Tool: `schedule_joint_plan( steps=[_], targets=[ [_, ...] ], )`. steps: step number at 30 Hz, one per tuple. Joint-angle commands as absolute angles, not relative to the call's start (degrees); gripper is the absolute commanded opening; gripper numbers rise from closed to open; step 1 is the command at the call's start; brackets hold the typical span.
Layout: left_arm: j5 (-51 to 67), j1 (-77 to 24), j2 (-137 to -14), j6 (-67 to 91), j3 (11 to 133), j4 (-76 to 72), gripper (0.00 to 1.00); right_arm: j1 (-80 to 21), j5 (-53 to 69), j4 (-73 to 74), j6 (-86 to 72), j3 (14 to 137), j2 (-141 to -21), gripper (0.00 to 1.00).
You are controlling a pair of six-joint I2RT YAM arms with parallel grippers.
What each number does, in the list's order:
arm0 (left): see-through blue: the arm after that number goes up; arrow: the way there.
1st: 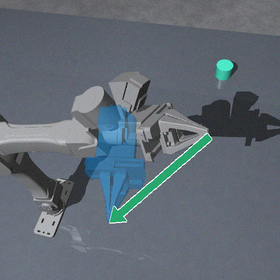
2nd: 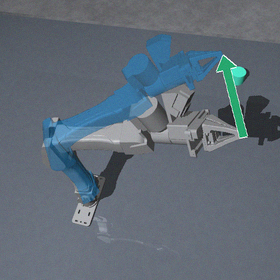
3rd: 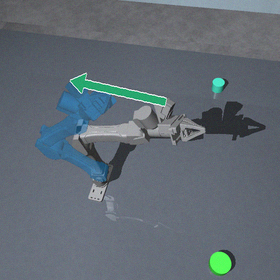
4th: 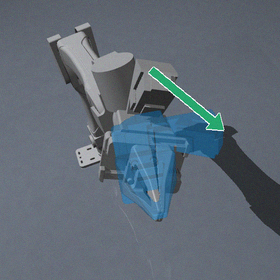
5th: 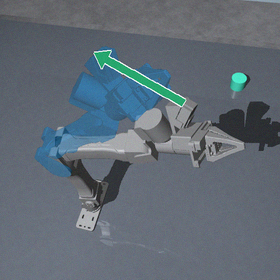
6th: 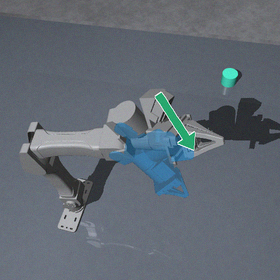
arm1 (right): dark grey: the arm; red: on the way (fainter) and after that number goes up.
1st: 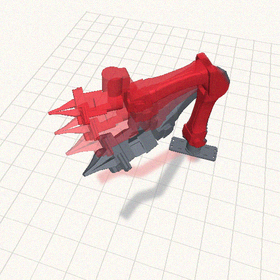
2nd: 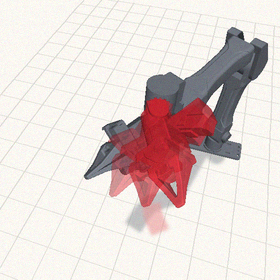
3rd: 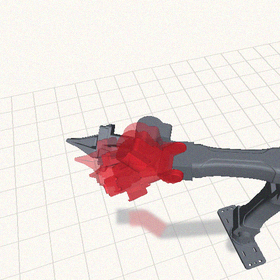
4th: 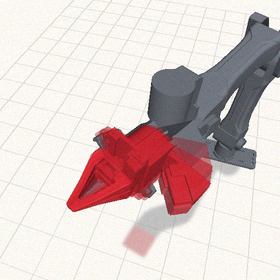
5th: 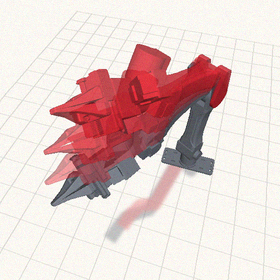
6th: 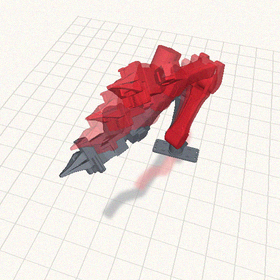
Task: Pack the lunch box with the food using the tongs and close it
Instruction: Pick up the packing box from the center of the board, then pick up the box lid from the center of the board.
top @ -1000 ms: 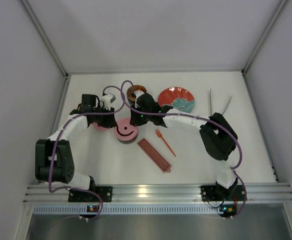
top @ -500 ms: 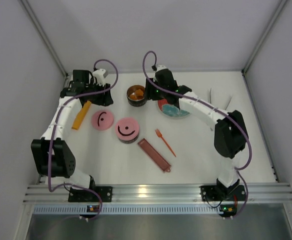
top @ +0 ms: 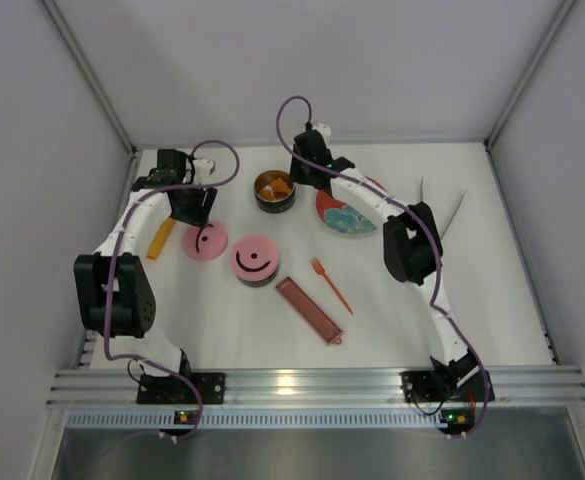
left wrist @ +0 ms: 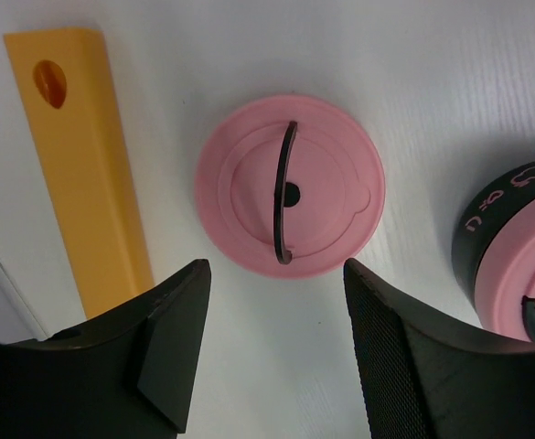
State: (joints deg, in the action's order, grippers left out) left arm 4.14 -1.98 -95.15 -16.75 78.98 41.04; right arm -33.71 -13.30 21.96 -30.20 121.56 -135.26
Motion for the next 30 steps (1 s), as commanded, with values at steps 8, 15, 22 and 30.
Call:
schedule_joint_plan(
  steps=[8, 15, 22, 30],
  targets=[
    [1.23, -1.76, -96.59, -16.7, 74.18, 38.32, 0.65, -35.42, -15.82, 24.34, -33.49, 126.56, -141.76, 0.33],
    [0.97, -1.58, -96.85, -17.14, 70.93, 36.48, 0.62, -36.38, -16.61, 24.52, -31.3, 124.72, -140.98, 0.12],
    [1.84, -1.58, -97.29, -18.1, 69.35, 31.66, 0.5, -37.0, -19.77, 24.88, -28.83, 119.89, -136.68, 0.0],
    [2.45, -1.67, -100.28, -19.33, 68.56, 24.35, 0.39, -37.88, -25.31, 21.28, -22.59, 105.16, -120.87, 0.0]
  ],
)
